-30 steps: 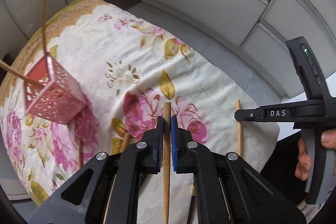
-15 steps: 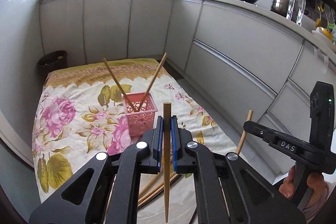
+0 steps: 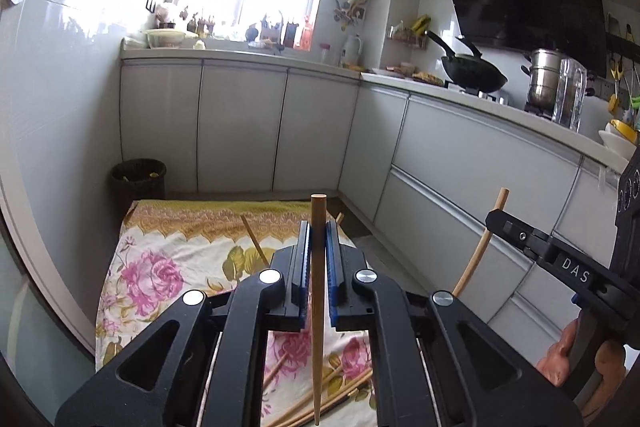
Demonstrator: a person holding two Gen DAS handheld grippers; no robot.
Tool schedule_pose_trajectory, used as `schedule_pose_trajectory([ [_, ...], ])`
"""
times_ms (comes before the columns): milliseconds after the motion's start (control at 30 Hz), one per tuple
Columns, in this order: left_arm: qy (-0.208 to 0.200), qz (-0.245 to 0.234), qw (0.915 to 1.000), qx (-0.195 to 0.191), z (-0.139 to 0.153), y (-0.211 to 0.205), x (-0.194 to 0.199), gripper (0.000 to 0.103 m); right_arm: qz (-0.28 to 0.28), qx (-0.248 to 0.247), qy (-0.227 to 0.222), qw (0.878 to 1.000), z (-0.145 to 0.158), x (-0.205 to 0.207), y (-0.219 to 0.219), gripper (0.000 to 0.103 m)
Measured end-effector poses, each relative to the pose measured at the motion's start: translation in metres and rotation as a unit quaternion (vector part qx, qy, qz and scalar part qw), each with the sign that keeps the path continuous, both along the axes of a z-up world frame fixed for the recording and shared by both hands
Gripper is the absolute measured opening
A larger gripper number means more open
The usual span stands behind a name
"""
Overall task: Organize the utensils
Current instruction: 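Lift both held chopsticks upright and carry them over the pink basket, then open the left tool over the basket while the right tool releases its chopstick inside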
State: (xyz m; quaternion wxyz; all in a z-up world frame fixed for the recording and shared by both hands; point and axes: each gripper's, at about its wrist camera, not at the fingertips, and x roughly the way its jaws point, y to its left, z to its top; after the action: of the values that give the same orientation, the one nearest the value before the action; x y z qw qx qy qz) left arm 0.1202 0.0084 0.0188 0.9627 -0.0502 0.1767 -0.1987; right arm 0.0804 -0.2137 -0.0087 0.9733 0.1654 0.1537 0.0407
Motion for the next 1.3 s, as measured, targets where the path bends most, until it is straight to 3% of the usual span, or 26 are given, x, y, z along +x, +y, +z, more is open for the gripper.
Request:
schedule_pose_trajectory([
  [267,-0.069,0.054,0.9957,-0.032,0.034,-0.005,0.045,0.006,-0.016,-0.004,-0.077,0.997,0.040,0.039,-0.001,0.008],
  [467,-0.085,0.077,0.9928,-0.035,0.020,-0.014,0.090,0.006,-0.015,-0.013,-0.090,0.996,0.028,0.085,0.007,0.008],
  [733,-0.032,0.082,0.9952,-0.042,-0.032,-0.013,0.145,0.006,-0.006,-0.021,-0.056,0.998,-0.024,0.133,0.016,0.008],
  [967,-0.004,0.078,0.9962,-0.038,-0.065,-0.012,0.162,0.007,-0.005,-0.028,-0.043,0.999,-0.055,0.151,0.025,0.008],
  [1167,0.021,0.070,0.9968,-0.031,-0.075,-0.014,0.167,0.008,-0.002,-0.037,-0.039,0.999,-0.066,0.152,0.032,0.008],
  [1300,0.013,0.077,0.9962,-0.038,-0.070,-0.007,0.157,0.029,0.003,-0.033,-0.038,0.999,-0.065,0.152,0.032,0.008],
])
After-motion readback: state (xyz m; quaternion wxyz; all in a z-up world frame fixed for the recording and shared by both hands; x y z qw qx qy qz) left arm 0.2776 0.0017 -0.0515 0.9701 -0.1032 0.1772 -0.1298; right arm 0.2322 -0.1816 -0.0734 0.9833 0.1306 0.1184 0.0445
